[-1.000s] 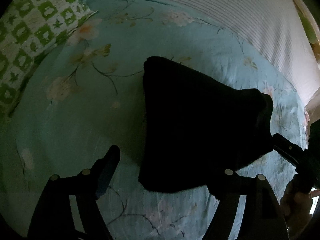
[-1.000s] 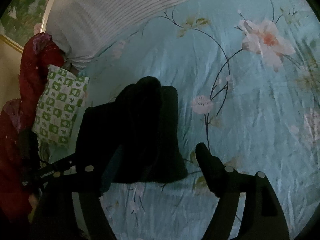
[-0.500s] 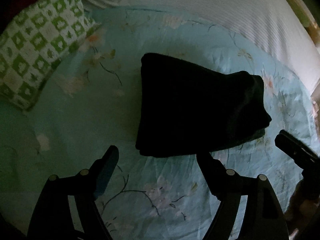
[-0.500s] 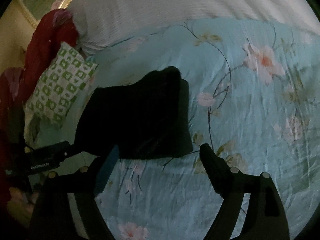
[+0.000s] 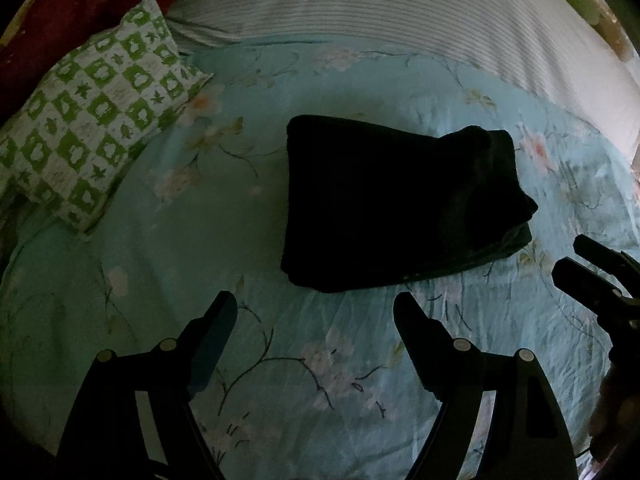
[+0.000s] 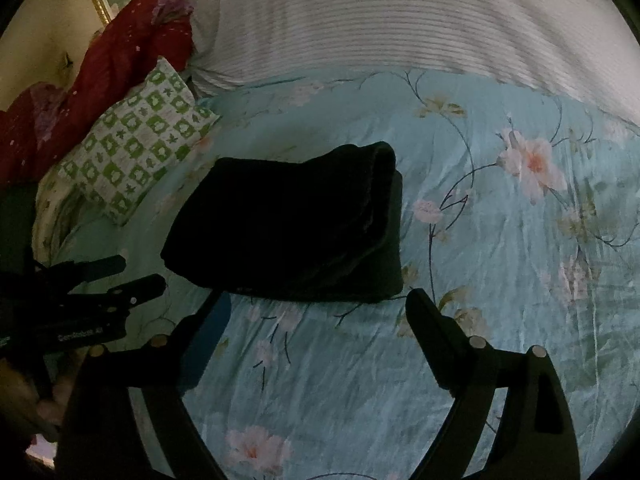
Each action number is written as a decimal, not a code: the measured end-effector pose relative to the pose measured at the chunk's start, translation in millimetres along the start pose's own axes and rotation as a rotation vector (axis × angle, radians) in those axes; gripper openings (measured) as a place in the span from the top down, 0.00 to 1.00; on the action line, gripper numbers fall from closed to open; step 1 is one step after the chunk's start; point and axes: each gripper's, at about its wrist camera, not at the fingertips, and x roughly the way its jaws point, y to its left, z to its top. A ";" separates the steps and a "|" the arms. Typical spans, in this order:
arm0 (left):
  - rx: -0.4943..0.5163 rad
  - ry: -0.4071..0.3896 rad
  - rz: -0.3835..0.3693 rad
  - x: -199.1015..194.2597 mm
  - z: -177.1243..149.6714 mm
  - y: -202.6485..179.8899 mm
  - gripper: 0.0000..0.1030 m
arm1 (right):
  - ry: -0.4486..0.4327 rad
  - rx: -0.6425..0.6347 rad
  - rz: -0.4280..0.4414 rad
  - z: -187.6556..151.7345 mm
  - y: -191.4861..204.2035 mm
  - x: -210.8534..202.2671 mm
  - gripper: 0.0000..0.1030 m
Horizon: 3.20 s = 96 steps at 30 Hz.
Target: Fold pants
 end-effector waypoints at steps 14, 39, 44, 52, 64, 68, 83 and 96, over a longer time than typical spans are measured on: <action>0.015 -0.092 0.044 -12.5 -4.1 -2.7 0.18 | -0.087 -0.108 -0.044 -2.9 17.9 -3.6 0.07; -0.019 -0.096 0.082 15.4 -6.9 -1.3 0.17 | -0.117 -0.102 -0.085 -8.7 22.9 26.1 0.06; -0.015 -0.099 0.080 14.7 -6.8 0.3 0.17 | -0.123 -0.124 -0.092 -6.6 28.9 27.0 0.06; -0.006 -0.107 0.082 13.1 -6.1 1.0 0.17 | -0.149 -0.140 -0.099 -6.2 35.8 25.9 0.06; -0.003 -0.093 0.074 14.5 -4.0 3.5 0.17 | -0.144 -0.142 -0.095 -3.9 38.8 27.8 0.06; -0.001 -0.091 0.074 16.3 -2.6 4.3 0.17 | -0.145 -0.144 -0.096 -3.6 38.8 28.4 0.06; 0.003 -0.089 0.060 19.4 2.5 6.1 0.17 | -0.140 -0.146 -0.091 0.9 37.9 31.7 0.06; 0.003 -0.082 0.053 21.6 7.3 6.1 0.17 | -0.133 -0.145 -0.092 3.6 36.9 33.8 0.06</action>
